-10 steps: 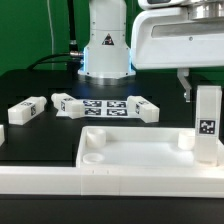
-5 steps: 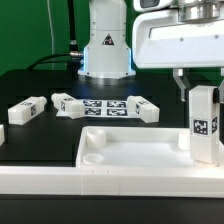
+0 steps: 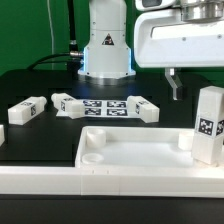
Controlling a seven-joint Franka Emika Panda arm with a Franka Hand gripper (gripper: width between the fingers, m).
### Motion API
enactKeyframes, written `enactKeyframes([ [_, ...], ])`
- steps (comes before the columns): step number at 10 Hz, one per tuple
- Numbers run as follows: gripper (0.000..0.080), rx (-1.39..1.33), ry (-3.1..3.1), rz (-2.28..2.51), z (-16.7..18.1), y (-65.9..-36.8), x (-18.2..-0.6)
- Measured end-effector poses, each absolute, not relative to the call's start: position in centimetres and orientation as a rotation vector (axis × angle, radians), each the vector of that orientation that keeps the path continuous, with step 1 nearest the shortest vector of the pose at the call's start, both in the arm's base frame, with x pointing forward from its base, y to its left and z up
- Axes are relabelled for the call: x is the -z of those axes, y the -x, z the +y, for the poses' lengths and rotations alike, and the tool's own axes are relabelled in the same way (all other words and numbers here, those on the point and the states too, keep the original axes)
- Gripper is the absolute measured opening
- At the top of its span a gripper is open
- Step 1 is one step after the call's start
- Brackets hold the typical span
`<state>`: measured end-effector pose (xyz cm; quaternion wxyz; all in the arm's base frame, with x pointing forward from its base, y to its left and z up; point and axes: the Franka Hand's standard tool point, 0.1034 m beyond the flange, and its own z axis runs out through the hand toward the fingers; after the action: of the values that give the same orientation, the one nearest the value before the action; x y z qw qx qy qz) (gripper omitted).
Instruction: Assemble desk
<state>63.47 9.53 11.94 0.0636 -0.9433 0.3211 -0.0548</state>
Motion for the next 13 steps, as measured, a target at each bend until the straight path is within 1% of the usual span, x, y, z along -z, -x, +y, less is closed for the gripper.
enactKeyframes([
  [1,0.0617,0.176,2.909,0.801,9.7,-63.4,-11.9],
  [2,0.0644,0.184,2.959,0.624,10.0,-63.4,-11.8],
  [3,0.0648,0.189,3.0,0.456,10.3,-63.2,-11.6],
  [7,0.0649,0.213,3.06,-0.087,10.9,-63.4,-11.7],
  [8,0.0649,0.215,3.069,-0.298,10.7,-63.5,-11.8],
  [13,0.0649,0.215,3.023,-0.807,10.6,-64.1,-12.5],
])
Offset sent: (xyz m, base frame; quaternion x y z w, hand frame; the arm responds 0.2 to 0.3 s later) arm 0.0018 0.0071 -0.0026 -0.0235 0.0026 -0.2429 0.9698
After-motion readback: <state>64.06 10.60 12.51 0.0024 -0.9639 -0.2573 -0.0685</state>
